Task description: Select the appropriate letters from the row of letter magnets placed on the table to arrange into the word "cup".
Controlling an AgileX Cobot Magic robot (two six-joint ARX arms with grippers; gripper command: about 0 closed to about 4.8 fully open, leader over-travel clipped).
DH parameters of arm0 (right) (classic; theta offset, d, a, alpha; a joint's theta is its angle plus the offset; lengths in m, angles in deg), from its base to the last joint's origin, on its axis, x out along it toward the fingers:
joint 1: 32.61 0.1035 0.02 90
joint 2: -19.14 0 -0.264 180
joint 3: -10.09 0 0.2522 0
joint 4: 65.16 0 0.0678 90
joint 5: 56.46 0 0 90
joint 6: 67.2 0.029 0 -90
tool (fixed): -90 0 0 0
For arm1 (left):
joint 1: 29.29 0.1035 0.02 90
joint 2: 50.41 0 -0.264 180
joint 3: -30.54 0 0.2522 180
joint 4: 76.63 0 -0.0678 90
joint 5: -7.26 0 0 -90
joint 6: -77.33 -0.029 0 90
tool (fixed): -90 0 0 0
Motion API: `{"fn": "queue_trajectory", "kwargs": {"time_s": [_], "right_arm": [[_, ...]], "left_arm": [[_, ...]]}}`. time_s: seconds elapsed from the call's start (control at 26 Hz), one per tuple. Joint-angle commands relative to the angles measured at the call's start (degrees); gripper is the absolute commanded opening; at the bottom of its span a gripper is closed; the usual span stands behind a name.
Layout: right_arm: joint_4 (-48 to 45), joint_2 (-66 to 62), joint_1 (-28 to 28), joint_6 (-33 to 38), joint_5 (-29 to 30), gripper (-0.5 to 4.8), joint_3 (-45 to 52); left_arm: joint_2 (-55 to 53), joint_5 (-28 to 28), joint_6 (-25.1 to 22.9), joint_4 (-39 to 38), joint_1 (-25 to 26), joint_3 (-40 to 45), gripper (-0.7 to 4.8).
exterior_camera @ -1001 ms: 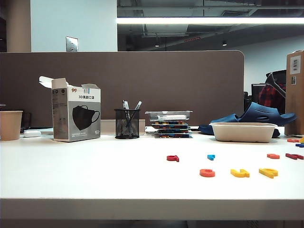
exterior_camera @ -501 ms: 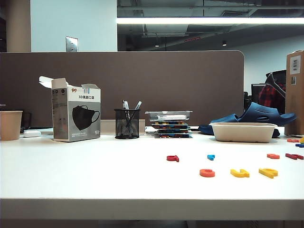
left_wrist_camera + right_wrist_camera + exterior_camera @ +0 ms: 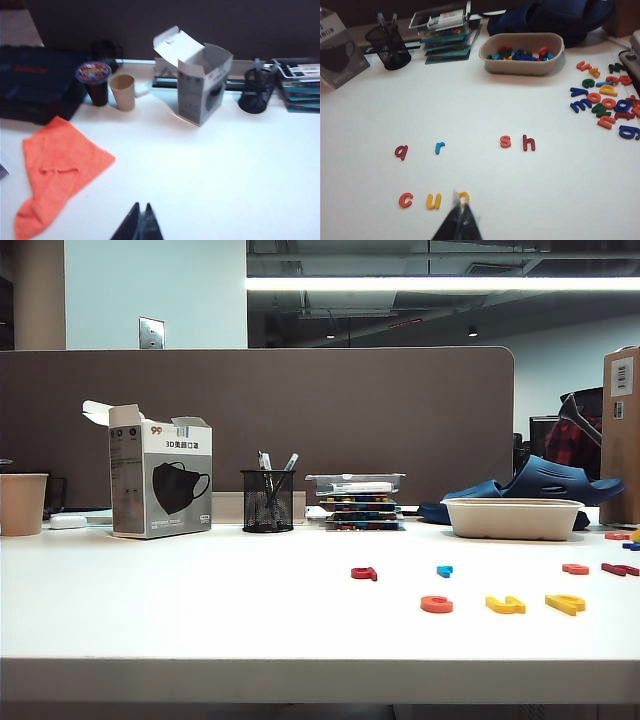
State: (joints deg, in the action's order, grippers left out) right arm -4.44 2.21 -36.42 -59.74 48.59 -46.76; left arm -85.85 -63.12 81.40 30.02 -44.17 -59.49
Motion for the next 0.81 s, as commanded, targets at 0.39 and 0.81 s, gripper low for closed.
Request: {"fn": "queue_trajectory", "kwargs": {"time_s": [0.39, 0.81], "right_arm": [[-4.50, 5.49, 0.15, 0.24, 1.55, -0.06, 6.80], [-14.97, 4.37, 0.20, -0.04, 4.48, -0.05, 8.13]], "left_arm": [[18.38, -9.68, -0.90, 6.27, 0.02, 19.15, -0.05], [27.69, -21.64, -7.69, 19.10, 0.02, 34.93, -0.05]]}}
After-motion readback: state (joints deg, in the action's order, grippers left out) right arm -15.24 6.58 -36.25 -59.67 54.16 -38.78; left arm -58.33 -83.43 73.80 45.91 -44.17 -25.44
